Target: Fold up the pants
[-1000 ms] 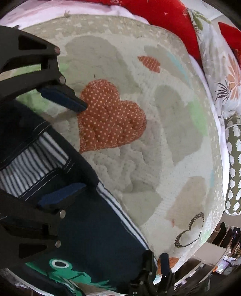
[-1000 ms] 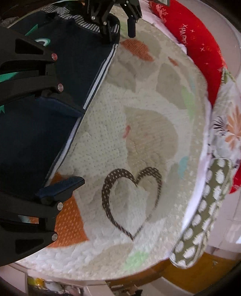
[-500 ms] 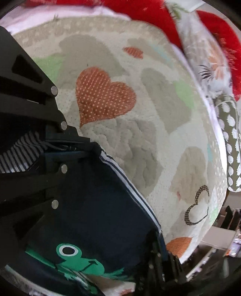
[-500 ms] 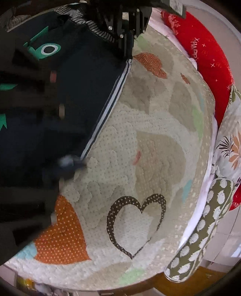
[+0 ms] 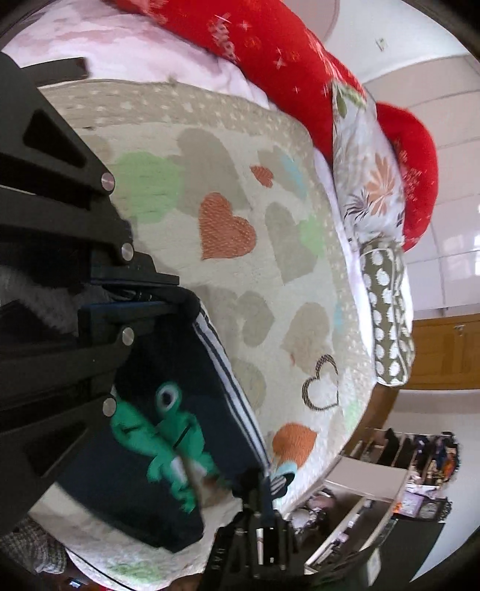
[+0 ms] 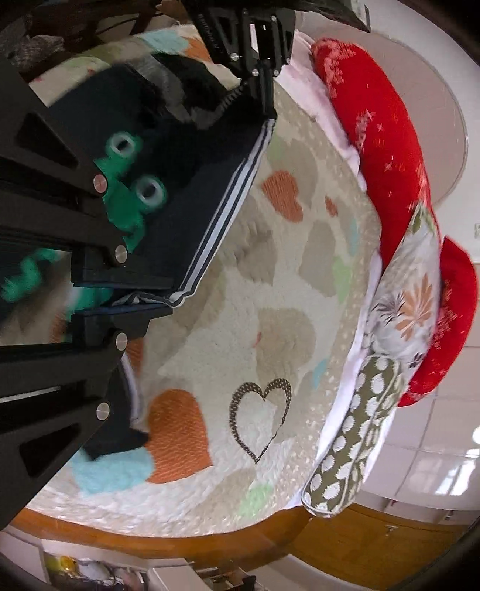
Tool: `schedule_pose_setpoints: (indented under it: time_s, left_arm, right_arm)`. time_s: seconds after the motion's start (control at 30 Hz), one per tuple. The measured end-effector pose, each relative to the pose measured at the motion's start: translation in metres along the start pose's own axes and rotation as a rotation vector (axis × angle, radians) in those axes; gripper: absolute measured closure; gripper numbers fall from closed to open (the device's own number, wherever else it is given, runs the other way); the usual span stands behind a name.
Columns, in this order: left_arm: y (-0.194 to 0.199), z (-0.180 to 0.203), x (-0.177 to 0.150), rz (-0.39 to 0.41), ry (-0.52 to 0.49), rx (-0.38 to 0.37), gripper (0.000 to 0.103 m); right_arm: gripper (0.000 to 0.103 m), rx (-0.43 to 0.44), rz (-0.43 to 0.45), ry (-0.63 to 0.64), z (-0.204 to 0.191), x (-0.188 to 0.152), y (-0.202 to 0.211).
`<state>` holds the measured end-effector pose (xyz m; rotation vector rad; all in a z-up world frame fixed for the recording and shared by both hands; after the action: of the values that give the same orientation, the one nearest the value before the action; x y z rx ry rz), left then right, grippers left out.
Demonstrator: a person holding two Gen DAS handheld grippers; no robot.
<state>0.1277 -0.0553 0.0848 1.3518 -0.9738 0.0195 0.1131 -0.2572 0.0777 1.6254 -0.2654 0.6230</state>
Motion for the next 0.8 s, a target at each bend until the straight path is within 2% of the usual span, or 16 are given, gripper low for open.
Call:
schedule_pose_setpoints:
  time_s: [0.2, 0.3, 0.5, 0.57, 0.7, 0.77, 0.8]
  left_arm:
    - [0.034, 0.017, -0.058, 0.047, 0.047, 0.031, 0.097]
    - [0.041, 0.025, -0.096, 0.044, 0.113, 0.028, 0.097]
    - [0.036, 0.036, -0.157, -0.017, 0.197, 0.002, 0.096]
    - [0.031, 0.039, -0.171, -0.051, 0.196, 0.016, 0.091]
    - [0.045, 0.04, -0.179, -0.059, 0.175, 0.015, 0.088]
    - [0.059, 0.037, -0.18, -0.04, 0.172, 0.01, 0.082]
    - [0.066, 0.036, -0.18, -0.03, 0.173, 0.007, 0.079]
  right_arm:
    - [0.095, 0.023, 0.041, -0.003, -0.04, -0.053, 0.036]
    - [0.095, 0.045, 0.05, -0.034, -0.058, -0.083, 0.042]
    - [0.095, 0.116, 0.024, -0.134, -0.081, -0.142, 0.036]
    - [0.094, 0.125, 0.015, -0.177, -0.083, -0.157, 0.03]
    - [0.083, 0.113, 0.05, -0.227, -0.082, -0.175, 0.03]
    - [0.074, 0.123, 0.057, -0.244, -0.078, -0.178, 0.038]
    - [0.063, 0.118, 0.064, -0.253, -0.075, -0.179, 0.043]
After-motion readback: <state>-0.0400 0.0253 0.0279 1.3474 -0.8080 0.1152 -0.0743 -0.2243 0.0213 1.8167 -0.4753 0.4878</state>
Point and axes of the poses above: each gripper's, at about its wrist camera, not at the fingertips, and y roughly against the way its jaws point, z to its right, x to its top, the point moved 5 cm from there along -y, roughly the way its jaws point, and after that the axes turned 2 degrees about x, right-handed, at the moved point
